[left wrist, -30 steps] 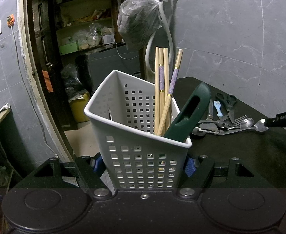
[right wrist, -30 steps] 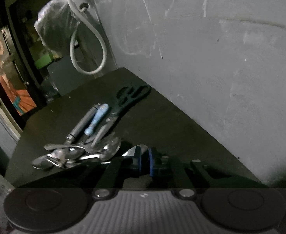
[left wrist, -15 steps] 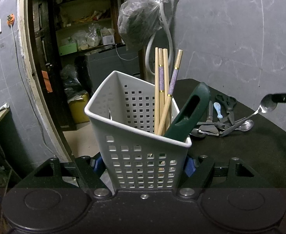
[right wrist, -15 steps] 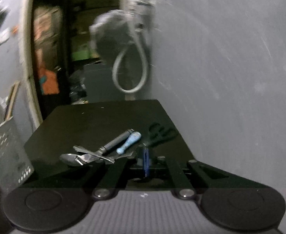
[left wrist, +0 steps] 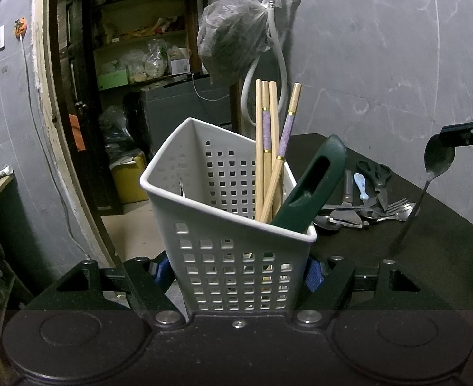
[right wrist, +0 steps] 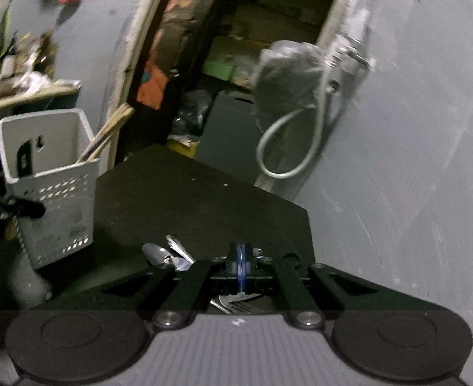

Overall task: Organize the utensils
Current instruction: 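Lift the spoon with the right tool toward the caddy, then lower the spoon into the caddy and open the right tool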

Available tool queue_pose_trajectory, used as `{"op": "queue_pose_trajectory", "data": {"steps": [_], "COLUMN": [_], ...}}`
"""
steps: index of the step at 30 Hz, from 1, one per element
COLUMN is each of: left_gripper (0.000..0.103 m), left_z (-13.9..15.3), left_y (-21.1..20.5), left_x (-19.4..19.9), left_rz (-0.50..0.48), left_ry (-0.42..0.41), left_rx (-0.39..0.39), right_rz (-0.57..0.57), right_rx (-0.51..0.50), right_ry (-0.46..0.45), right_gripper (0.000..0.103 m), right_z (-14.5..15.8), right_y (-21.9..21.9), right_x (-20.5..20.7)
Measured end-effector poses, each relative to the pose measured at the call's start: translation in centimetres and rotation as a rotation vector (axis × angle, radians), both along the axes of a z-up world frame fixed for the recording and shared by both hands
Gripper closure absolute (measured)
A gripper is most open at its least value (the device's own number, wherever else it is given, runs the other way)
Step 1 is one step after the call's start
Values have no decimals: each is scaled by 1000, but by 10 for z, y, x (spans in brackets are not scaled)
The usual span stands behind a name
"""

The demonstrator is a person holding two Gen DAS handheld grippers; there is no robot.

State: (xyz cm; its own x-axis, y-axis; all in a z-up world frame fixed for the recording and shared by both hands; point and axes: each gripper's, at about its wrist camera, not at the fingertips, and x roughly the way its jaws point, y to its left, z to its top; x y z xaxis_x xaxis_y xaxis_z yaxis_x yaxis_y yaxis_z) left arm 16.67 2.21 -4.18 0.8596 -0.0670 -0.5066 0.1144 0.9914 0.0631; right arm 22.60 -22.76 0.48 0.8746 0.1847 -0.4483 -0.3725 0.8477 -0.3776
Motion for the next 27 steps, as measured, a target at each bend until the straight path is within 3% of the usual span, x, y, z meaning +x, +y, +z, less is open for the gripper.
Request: {"op": "queue_pose_trajectory", "data": {"steps": [8, 27], "left_gripper": [26, 26], "left_z": [0, 0], "left_y": [0, 2], "left_x": [0, 0], "left_rz": [0, -1], "left_ry": [-2, -3], "left_rx": [-4, -5], "right_rz": [80, 89], "right_rx": [-76, -56], "right_ry": [-18, 34], "right_gripper": [102, 102], "right_z": [-1, -5], "right_y": [23, 24], "right_x": [-12, 1]}}
